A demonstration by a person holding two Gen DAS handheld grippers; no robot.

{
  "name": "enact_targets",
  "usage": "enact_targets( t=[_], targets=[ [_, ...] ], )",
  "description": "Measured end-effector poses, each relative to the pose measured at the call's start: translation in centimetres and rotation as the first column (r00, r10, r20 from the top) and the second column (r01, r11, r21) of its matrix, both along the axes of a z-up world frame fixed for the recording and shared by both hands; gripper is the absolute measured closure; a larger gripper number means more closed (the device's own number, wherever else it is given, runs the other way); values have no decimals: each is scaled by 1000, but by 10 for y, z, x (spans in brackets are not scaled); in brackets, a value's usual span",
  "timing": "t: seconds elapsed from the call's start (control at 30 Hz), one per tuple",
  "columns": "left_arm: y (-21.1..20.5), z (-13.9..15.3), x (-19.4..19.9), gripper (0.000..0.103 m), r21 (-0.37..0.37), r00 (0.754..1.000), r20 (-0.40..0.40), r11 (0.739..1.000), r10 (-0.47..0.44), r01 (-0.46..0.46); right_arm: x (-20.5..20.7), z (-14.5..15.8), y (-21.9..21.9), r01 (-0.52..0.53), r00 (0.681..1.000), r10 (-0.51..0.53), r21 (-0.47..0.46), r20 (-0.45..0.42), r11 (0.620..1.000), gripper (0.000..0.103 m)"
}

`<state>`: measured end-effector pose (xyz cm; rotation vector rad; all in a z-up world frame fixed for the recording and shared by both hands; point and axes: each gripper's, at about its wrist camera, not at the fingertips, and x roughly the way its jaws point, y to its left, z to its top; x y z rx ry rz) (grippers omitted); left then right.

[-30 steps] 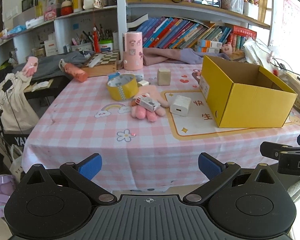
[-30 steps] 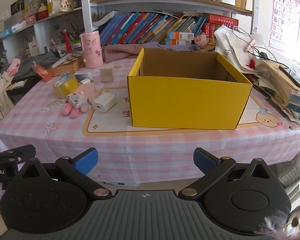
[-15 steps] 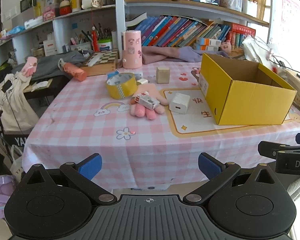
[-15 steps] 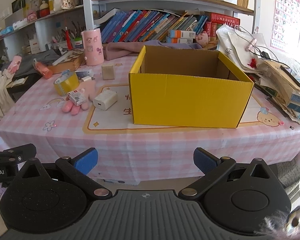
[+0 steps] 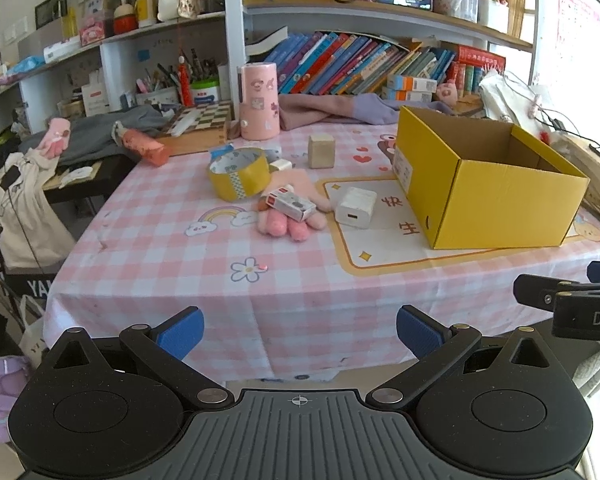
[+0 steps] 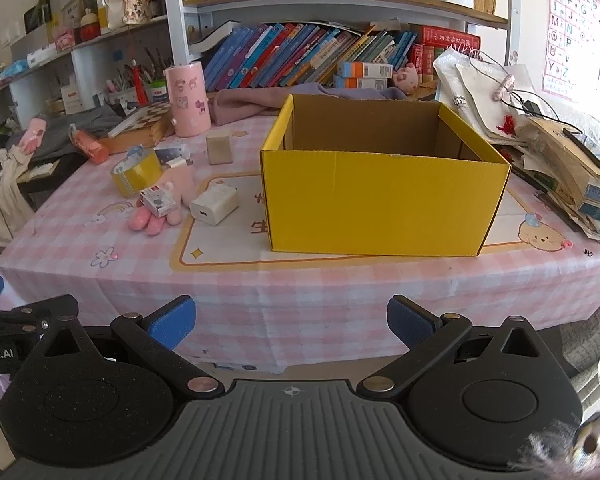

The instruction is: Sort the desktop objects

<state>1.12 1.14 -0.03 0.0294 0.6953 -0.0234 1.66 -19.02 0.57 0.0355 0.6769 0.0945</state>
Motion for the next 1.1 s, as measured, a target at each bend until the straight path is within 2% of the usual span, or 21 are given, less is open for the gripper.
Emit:
enact_targets(
  t=[0.23,0.43,0.73,1.0,1.1],
  targets=[
    [6,0,-1,0,-5,1000,3,1000,11,-11,1,-1,0,25,1000,-25,9,-14,1000,0],
    [8,1,-2,0,23,1000,13,1000,0,0,0,0,6,1,1000,-1,17,-5,1000,0],
    [17,1,-3,0,21,1000,7,1000,-1,0,3,2,15,-8,1000,8,11,-3,1000,0],
    [28,-1,-4,0,-3,1000,-12,1000,-12,12,7,4,28,-48,999,48,15,-8,999,3],
    [32,0,-7,0,-4,1000,-9,1000,-11,11,9,4,35,-74,997,74,19,-8,997,8]
  ],
)
